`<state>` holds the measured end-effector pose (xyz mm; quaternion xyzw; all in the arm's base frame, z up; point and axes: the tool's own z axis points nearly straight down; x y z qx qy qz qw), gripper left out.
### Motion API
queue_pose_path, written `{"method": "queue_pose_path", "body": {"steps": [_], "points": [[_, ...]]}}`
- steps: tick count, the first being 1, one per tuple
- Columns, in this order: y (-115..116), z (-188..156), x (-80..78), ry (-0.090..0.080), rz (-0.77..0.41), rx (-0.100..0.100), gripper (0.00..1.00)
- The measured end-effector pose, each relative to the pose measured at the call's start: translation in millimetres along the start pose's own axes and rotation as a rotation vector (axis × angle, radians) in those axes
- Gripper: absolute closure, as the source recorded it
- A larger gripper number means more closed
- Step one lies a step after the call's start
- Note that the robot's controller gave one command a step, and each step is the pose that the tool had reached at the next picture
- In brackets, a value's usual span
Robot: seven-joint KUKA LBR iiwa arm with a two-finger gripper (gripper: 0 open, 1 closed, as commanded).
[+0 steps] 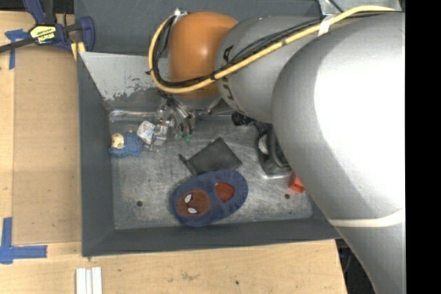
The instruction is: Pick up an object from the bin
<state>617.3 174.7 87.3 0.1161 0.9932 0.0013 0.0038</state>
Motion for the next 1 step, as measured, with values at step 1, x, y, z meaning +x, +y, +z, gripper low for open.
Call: {"method": "queue_pose_path", "body": {"steps": [1], "points": [[4.0,-139.3,2.1,-0.004,-0.014,-0.002,1.0]]}}
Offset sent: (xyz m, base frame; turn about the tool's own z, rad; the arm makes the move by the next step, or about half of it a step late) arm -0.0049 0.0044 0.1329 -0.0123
